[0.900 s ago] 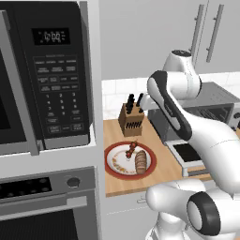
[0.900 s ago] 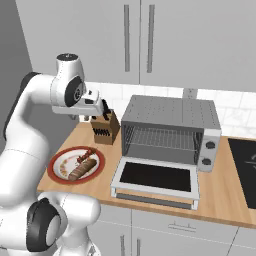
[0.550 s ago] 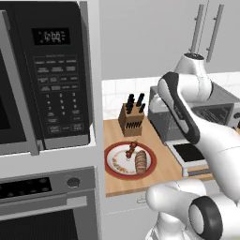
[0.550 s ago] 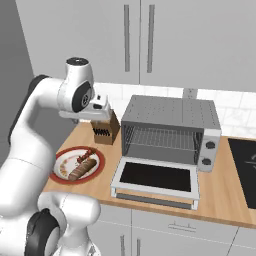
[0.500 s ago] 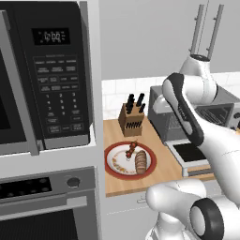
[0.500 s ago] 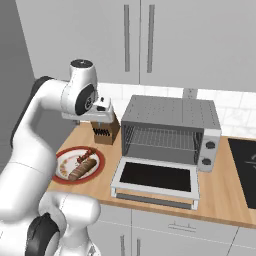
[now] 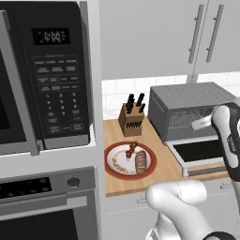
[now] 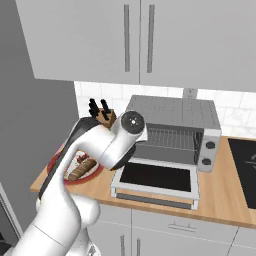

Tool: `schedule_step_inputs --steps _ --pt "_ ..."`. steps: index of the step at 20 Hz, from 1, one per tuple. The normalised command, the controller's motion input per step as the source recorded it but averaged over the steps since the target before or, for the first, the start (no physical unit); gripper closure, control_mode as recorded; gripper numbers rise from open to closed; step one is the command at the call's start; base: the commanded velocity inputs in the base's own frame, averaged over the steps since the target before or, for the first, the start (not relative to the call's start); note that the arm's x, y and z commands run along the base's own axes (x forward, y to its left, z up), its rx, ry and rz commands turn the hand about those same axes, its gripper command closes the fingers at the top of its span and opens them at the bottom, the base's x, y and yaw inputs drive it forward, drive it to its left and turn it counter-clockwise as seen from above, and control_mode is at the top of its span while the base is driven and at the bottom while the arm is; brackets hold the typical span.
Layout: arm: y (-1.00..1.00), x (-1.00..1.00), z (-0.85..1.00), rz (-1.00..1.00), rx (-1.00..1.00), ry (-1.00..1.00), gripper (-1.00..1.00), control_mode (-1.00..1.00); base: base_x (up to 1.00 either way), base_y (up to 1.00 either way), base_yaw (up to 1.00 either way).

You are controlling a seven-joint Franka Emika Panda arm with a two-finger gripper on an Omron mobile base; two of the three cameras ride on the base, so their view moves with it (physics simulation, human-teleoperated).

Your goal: Pick up the kebab skewer and baguette bread, and place them inside the toaster oven. Close the toaster oven door and start by setting the timer.

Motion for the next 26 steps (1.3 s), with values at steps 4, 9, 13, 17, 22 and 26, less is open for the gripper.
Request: schedule_step_inputs --steps 4,9,13,17,22,26 --pt "-0.91 0.0 -0.33 0.08 0.15 -0.58 -1.0 -1.0 0.0 0.0 0.0" --pt "-0.48 0.28 -0.15 0.0 0.13 -0.38 -1.0 -1.0 0.0 0.0 0.0" --pt "-0.05 0.41 -0.05 -0.04 0.14 -0.17 -1.0 -1.0 0.0 0.0 0.0" --pt "-0.09 0.39 -0.15 -0.04 0.14 -0.03 -1.0 -1.0 0.0 0.0 0.0" --pt "-0.57 0.51 -0.09 0.0 0.18 0.0 -1.0 -1.0 0.0 0.0 0.0" --pt "-0.22 0.35 -0.06 0.0 0.08 0.0 -1.0 -1.0 0.0 0.0 0.0"
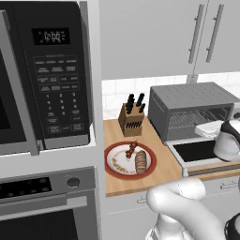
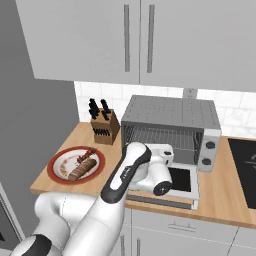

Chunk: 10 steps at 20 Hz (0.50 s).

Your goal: Pick up the kebab skewer and baguette bread, and place them inside the toaster oven. Close the toaster oven door and start by setting the timer.

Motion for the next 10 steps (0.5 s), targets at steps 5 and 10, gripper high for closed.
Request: schedule_step_inputs --steps 5,10 --pt "-0.08 0.22 -0.13 0.0 0.0 0.0 -1.0 -1.0 0.0 0.0 0.0" --pt "0.0 0.28 -0.1 0.01 0.0 0.0 -1.0 -1.0 0.0 0.0 0.0"
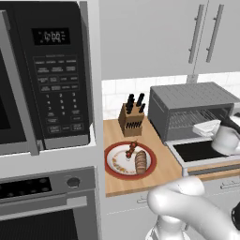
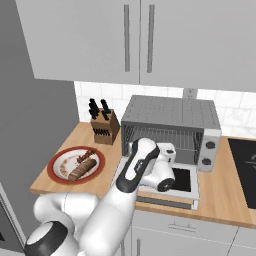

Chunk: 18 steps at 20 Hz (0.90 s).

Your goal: Pick up the kebab skewer and baguette bread, and place them inside the toaster oven. Close the toaster oven door and start by setting the timer.

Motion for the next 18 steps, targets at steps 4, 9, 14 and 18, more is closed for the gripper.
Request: schedule_step_inputs --steps 4,9,14,18 --pt "0.0 0.28 -0.07 0.01 0.0 0.0 -1.0 -1.0 0.0 0.0 0.0" --pt "0.0 0.19 -0.27 0.01 -0.01 0.0 -1.0 -1.0 0.0 0.0 0.0" --pt "-0.05 0.29 -0.21 0.03 -0.01 0.0 -1.0 -1.0 0.0 0.0 0.0" --pt "-0.09 0.29 -0.22 0.06 -0.02 0.0 -1.0 -1.0 0.0 0.0 0.0"
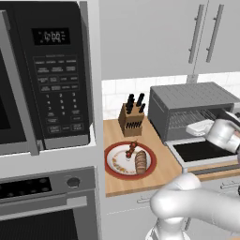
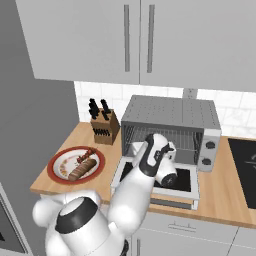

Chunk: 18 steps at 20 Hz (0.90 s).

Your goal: Pick up the kebab skewer and baguette bread, and place them inside the toaster oven. Close the toaster oven door and start by setting the timer.

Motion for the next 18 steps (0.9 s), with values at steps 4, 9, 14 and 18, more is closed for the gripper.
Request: schedule_step_inputs --steps 4,9,14,18 --pt "0.0 0.38 -0.21 0.04 -0.04 -0.03 -1.0 -1.0 0.0 0.0 0.0" --pt "-0.09 0.35 -0.16 0.02 -0.03 -0.06 -1.0 -1.0 0.0 0.0 0.0" --pt "-0.18 0.13 -0.37 0.0 -0.05 -0.02 -1.0 -1.0 0.0 0.0 0.0" --pt "-0.1 0.19 -0.32 0.0 -0.04 0.0 -1.0 -1.0 0.0 0.0 0.0"
